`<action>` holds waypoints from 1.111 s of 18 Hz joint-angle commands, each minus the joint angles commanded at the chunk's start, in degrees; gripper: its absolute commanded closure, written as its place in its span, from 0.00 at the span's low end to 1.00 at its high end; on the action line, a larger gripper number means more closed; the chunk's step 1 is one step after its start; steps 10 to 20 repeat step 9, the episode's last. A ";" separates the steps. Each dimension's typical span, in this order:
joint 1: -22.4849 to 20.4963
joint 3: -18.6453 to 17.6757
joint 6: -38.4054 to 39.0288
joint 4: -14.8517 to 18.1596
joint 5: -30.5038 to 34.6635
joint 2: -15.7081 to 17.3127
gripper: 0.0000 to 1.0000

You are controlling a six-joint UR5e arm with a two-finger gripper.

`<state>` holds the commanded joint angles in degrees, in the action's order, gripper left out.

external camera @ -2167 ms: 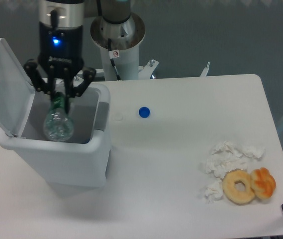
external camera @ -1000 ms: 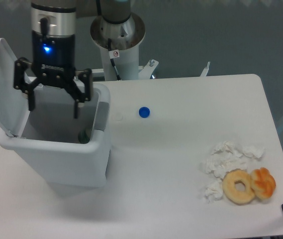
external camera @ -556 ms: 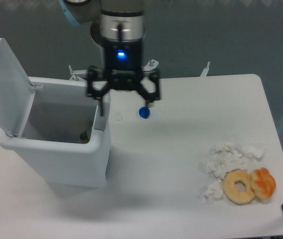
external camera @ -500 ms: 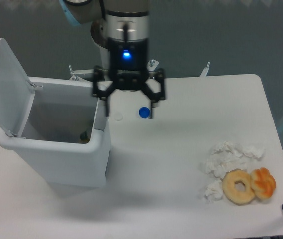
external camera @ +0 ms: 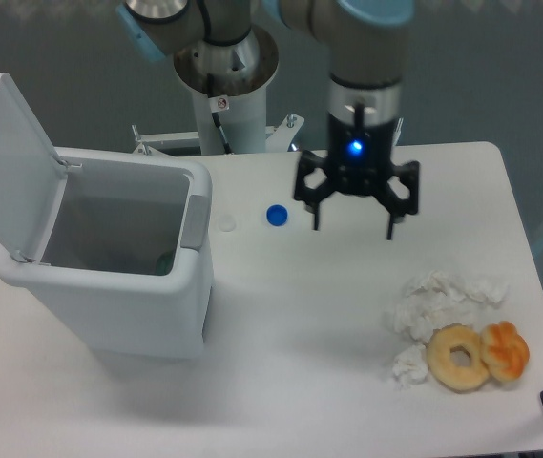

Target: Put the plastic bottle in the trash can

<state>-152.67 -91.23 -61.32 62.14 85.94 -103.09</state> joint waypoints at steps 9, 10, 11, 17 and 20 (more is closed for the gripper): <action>0.00 4.48 -9.60 6.24 5.20 -7.30 0.00; 0.00 4.48 -9.60 6.24 5.20 -7.30 0.00; 0.00 4.48 -9.60 6.24 5.20 -7.30 0.00; 0.00 4.48 -9.60 6.24 5.20 -7.30 0.00; 0.00 4.48 -9.60 6.24 5.20 -7.30 0.00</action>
